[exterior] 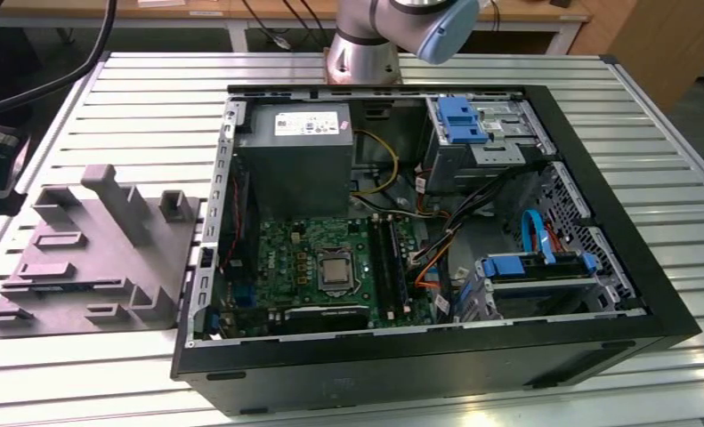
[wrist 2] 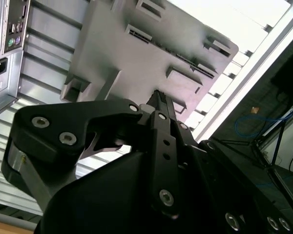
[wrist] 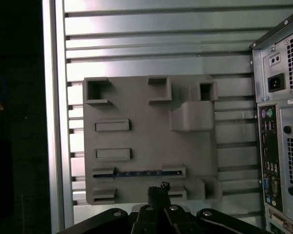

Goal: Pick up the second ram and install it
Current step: 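Reach for the second ram, then pick up the second ram and move it above second insertion slot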

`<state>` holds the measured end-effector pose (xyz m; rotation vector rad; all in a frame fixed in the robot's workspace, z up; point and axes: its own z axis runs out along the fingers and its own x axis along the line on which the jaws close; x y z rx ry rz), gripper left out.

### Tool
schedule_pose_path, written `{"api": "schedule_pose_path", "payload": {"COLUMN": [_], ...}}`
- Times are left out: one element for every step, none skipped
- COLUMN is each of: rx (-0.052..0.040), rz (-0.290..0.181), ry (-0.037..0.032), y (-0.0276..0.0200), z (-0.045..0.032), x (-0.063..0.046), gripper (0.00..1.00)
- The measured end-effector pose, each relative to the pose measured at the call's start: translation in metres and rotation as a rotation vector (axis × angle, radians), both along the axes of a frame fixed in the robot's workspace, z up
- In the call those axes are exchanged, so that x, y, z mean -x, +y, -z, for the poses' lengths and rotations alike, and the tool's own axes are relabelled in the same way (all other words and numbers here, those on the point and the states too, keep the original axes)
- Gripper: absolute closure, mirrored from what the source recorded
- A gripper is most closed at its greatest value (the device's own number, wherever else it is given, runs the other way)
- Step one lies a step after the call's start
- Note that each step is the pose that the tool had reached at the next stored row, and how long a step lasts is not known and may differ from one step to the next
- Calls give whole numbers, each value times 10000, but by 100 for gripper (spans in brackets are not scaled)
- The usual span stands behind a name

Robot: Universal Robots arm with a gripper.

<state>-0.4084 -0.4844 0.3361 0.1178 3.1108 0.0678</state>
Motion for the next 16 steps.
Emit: {"api": "schedule_pose_path", "payload": {"rx": [0, 0, 0, 0, 0, 0, 0, 1, 1, 0, 0, 1, 1, 1, 0, 0], "rz": [2, 1, 0, 1, 0, 1, 0, 1, 1, 1, 1, 1, 0, 1, -2, -25], "ry": [-1, -1, 0, 0, 0, 0, 0, 1, 0, 0, 0, 1, 1, 1, 0, 1], "y": [0, 0, 0, -1, -1, -1, -1, -1, -1, -1, -1, -1, -1, -1, -1, 0], "z": [2, 1, 1, 2, 3, 3, 3, 2, 3, 3, 3, 3, 3, 3, 3, 3], "x": [3, 3, 3, 7, 12, 12, 13, 13, 14, 14, 15, 15, 16, 16, 16, 16], "gripper": [90, 90, 90, 90, 90, 90, 90, 90, 90, 90, 90, 90, 90, 90, 90, 90]}}
